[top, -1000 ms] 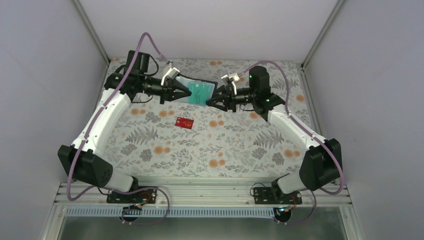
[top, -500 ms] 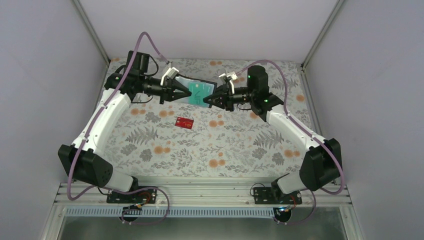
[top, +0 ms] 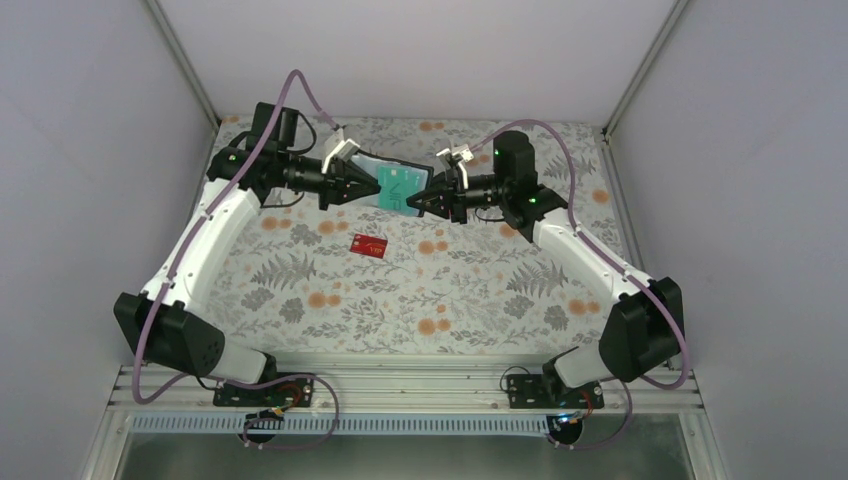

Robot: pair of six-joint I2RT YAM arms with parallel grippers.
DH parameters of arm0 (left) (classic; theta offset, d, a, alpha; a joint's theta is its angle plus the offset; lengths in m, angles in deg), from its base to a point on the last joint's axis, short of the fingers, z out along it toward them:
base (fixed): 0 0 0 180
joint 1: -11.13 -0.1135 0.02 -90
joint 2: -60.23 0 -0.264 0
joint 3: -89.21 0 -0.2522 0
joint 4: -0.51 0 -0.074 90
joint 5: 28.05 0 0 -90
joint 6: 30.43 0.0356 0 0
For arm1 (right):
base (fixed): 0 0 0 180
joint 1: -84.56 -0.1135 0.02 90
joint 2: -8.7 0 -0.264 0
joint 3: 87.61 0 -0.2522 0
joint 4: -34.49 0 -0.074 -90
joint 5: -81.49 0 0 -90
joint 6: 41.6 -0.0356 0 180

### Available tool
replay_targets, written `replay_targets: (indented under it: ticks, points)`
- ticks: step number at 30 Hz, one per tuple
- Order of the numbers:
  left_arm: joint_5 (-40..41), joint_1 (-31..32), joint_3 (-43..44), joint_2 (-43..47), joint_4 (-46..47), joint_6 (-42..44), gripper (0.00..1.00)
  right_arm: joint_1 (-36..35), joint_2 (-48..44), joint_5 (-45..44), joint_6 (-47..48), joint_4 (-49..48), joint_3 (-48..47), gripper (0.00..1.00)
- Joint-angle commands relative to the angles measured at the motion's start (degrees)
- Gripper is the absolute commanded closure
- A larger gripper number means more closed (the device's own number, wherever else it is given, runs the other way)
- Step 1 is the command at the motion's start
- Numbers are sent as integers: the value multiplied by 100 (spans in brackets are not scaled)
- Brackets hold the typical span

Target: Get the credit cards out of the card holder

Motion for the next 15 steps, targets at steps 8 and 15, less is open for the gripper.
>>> replay_targets:
  ticks: [8, 15]
  points:
    - [695, -32, -131, 105, 448, -184, 96, -112, -275, 602, 332, 40, -176, 96]
    - [499, 158, -98, -15, 452, -168, 86, -217, -259, 742, 521, 165, -244, 96]
